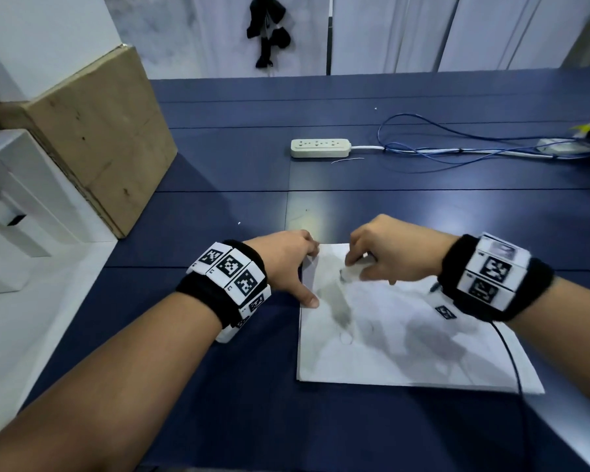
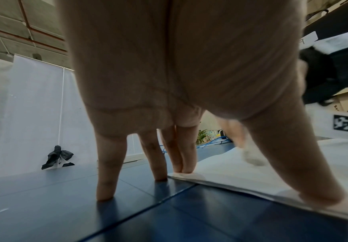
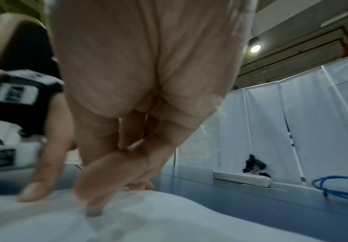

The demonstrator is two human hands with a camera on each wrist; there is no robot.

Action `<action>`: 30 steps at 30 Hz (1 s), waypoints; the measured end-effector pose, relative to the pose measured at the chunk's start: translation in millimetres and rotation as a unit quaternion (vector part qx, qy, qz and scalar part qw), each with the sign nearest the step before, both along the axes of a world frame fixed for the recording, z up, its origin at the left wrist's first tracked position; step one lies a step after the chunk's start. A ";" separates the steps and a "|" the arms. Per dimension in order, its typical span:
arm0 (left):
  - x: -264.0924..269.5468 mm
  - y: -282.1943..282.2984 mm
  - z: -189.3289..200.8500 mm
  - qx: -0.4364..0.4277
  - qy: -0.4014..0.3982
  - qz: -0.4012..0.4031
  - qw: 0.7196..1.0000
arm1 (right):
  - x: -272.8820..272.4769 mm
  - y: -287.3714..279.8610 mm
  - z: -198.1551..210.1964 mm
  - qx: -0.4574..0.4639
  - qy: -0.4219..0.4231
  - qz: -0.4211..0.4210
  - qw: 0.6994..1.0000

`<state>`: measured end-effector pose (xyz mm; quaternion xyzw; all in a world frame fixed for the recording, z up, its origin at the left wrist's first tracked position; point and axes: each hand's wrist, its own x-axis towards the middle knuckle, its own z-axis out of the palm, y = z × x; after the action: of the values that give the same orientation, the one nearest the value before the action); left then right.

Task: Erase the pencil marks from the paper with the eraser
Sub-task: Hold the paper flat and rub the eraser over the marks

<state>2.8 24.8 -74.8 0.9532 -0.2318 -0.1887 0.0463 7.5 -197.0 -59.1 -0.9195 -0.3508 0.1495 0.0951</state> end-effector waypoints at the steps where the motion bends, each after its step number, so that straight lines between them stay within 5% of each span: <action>1: 0.3 0.7 -0.4 -0.001 0.003 0.000 1.000 | -6.2 0.2 0.4 -0.003 0.024 0.019 1.000; 10: 0.3 -0.2 1.2 0.019 0.000 0.000 1.000 | 26.6 9.0 3.9 -0.002 -0.025 -0.042 0.999; 16: -0.2 0.3 0.5 0.002 0.005 0.003 1.000 | -6.1 5.5 2.1 -0.032 0.042 0.037 0.998; 22: -3.1 -1.2 4.3 0.013 -0.001 -0.003 1.000 | 36.7 7.7 2.2 0.001 -0.039 -0.059 0.997; 27: -1.1 0.6 1.2 -0.006 0.006 0.003 1.000 | -13.8 -3.6 -1.1 0.025 0.046 0.048 0.997; 30: -1.7 0.7 1.6 -0.005 0.007 0.001 1.000 | -17.9 -4.3 -1.3 0.001 0.088 0.045 0.995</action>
<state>1.1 25.5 -73.2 0.9518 -0.2311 -0.1944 0.0532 -10.4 -201.3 -60.4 -0.8859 -0.3824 0.2337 0.1198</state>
